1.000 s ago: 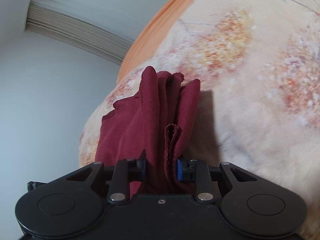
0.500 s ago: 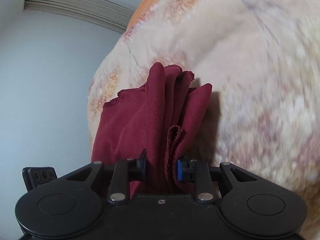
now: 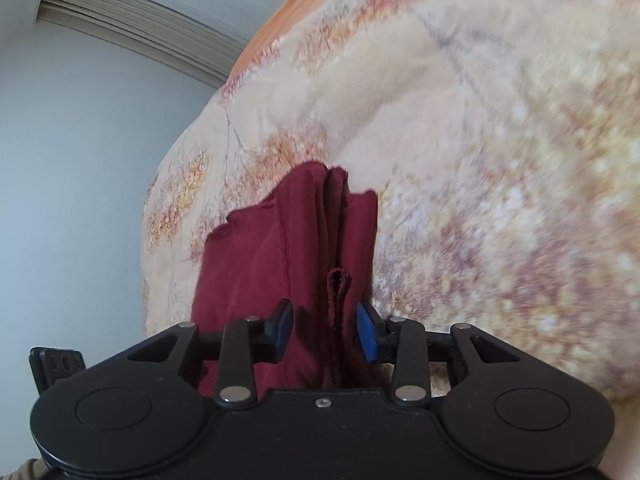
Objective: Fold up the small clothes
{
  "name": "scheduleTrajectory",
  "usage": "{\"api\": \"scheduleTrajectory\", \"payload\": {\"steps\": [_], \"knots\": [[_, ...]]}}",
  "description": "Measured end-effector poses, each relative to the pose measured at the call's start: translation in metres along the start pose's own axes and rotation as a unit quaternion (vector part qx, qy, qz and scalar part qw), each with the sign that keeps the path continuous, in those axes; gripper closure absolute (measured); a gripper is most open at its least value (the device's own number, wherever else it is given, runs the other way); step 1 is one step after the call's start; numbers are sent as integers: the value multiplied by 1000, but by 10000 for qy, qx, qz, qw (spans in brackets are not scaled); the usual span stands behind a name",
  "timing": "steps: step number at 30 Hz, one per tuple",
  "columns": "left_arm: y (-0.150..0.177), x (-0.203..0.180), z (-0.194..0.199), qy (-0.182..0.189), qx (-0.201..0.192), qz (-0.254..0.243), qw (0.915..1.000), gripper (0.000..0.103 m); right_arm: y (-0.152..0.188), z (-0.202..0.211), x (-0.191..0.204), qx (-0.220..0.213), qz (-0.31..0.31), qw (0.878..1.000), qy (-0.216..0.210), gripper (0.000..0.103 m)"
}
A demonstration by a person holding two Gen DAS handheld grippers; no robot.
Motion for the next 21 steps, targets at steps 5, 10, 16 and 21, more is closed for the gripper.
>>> {"api": "scheduleTrajectory", "payload": {"steps": [5,10,16,21], "knots": [[6,-47,38,111,-501,228,9984,7,1,67,34,-428,140,9985,-310,14],[14,-101,83,-14,-820,345,9960,1,2,137,82,-687,639,9949,-366,0],[25,-145,129,-404,-846,475,9945,0,9,196,138,-538,1155,9911,395,1],[31,-164,152,-545,-812,251,9949,0,30,195,159,-51,1584,9771,1421,1]]}}
Point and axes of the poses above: each gripper's, at about its wrist camera, not at the fingertips, and z roughly against the way its jaws point, x to its left, y to its underside, the point moved 1 cm from there along -z, roughly the way its jaws point, and after that the axes turned 11 degrees about y, right-handed, at the moved point
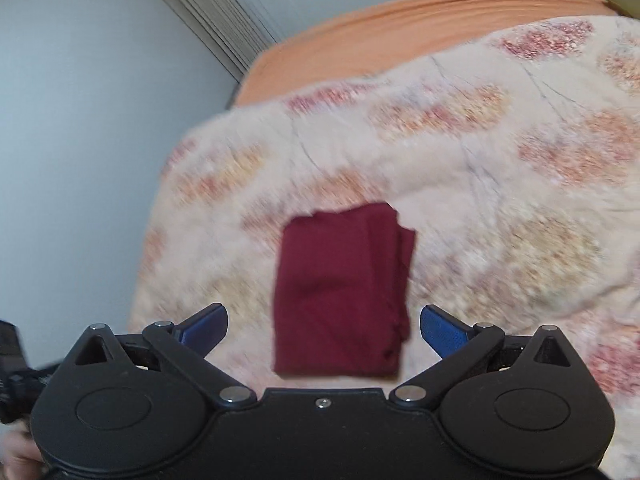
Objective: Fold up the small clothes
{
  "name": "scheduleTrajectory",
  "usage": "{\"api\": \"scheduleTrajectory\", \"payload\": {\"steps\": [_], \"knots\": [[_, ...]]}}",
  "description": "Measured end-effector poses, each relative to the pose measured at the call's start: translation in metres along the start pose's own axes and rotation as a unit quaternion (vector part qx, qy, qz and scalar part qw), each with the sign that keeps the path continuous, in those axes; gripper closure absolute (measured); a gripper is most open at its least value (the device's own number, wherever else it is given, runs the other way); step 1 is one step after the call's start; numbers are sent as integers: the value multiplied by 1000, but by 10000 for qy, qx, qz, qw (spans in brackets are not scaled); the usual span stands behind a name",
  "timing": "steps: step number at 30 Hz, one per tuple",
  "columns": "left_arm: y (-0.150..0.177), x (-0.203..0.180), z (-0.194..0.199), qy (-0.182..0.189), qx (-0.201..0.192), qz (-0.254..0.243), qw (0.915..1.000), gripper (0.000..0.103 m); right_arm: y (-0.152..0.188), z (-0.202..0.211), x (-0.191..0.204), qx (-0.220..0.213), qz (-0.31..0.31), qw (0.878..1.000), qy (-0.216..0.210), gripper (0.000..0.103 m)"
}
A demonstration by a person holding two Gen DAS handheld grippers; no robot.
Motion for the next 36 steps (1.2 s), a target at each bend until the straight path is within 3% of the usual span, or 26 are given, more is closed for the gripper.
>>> {"api": "scheduleTrajectory", "payload": {"steps": [4,11,36], "knots": [[8,-8,6,-243,150,-176,9994,0,18,1,16,67,408,9988,248,1],[21,-16,5,-336,450,-472,9973,0,35,3,26,372,553,9977,124,1],[-2,-15,-17,-250,570,-666,9958,0,16,-8,31,373,427,9982,200,1]]}}
Point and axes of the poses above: each gripper's, at about its wrist camera, not at the fingertips, and z roughly against the way its jaws point, x to its left, y to its underside, the point moved 1 cm from there along -z, roughly the way its jaws point, and after that the axes turned 11 degrees about y, right-handed, at the moved point
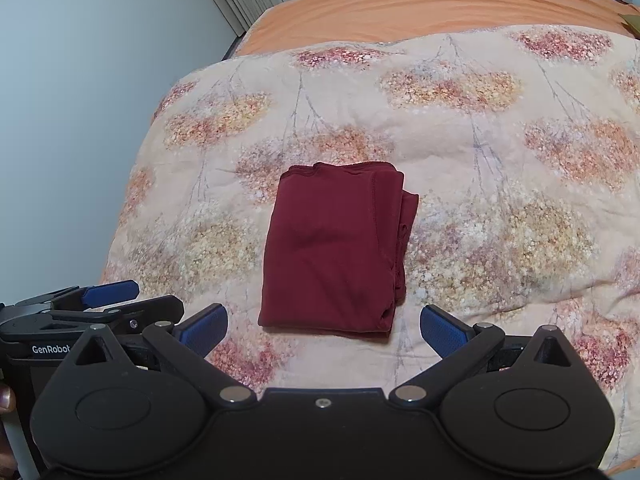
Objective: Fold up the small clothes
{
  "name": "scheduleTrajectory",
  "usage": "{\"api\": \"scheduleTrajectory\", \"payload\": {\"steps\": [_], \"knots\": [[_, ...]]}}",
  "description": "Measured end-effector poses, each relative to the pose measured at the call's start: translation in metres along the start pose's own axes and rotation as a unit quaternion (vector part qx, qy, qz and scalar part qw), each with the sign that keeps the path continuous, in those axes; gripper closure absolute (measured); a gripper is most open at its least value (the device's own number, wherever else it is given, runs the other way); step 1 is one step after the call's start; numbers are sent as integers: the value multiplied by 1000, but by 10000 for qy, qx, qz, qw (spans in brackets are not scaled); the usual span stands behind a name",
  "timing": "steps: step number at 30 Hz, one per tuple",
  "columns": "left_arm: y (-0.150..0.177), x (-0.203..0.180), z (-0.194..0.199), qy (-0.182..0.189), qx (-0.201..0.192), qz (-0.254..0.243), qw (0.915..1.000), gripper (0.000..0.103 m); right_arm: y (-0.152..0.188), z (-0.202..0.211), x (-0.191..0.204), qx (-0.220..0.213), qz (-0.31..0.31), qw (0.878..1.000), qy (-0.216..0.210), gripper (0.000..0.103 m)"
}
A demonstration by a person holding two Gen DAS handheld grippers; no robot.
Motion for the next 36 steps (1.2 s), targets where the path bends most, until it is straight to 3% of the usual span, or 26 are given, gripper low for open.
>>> {"api": "scheduleTrajectory", "payload": {"steps": [7,15,22,25,29,36], "knots": [[-5,-6,15,330,-537,-112,9979,0,-2,2,0,-65,24,10000,29,1],[-7,-2,31,608,-902,130,9940,0,-3,6,-2,-136,0,9999,1,1],[-7,0,27,288,-693,80,9971,0,-5,11,3,-224,24,9997,-44,1],[-5,2,26,384,-682,166,9968,0,-5,13,4,-265,39,9996,-60,1],[-6,1,27,-149,-739,162,9970,0,-4,13,4,-270,35,9996,-66,1],[-3,-2,17,-385,-370,-10,9986,0,-3,14,7,-310,54,9995,-95,1]]}}
Point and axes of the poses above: each gripper's, at about its wrist camera, not at the fingertips, and z roughly against the way its jaws point, x to its left, y to its underside, the point moved 1 cm from there along -z, roughly the way its jaws point, and after that the axes turned 11 degrees about y, right-handed, at the moved point
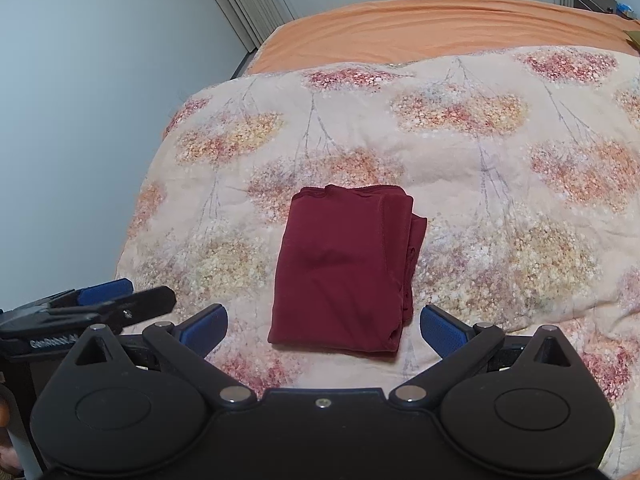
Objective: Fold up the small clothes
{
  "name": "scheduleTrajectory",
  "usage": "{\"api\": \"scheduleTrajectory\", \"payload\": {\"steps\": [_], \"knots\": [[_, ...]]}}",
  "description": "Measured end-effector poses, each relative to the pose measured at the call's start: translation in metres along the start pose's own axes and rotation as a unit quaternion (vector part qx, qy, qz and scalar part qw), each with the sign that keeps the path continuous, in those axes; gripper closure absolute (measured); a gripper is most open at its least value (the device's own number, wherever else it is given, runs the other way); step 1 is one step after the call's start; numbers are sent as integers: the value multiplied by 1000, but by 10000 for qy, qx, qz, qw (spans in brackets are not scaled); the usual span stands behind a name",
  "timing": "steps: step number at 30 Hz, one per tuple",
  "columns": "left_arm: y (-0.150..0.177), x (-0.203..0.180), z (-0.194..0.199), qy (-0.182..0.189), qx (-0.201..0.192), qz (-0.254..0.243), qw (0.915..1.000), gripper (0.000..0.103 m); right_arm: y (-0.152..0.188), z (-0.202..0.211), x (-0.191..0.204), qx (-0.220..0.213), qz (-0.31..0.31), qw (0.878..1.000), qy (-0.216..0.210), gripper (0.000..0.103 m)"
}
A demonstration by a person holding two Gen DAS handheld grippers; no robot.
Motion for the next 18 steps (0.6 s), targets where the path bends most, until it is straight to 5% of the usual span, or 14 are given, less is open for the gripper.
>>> {"api": "scheduleTrajectory", "payload": {"steps": [18], "knots": [[6,1,-4,115,202,147,9996,0,1,0,-1,14,-21,10000,0,1]]}}
Point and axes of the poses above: each gripper's, at about its wrist camera, not at the fingertips, and z roughly against the way its jaws point, x to its left, y to its underside, the point moved 1 cm from there along -z, roughly the way its jaws point, and after that the axes turned 11 degrees about y, right-handed, at the moved point
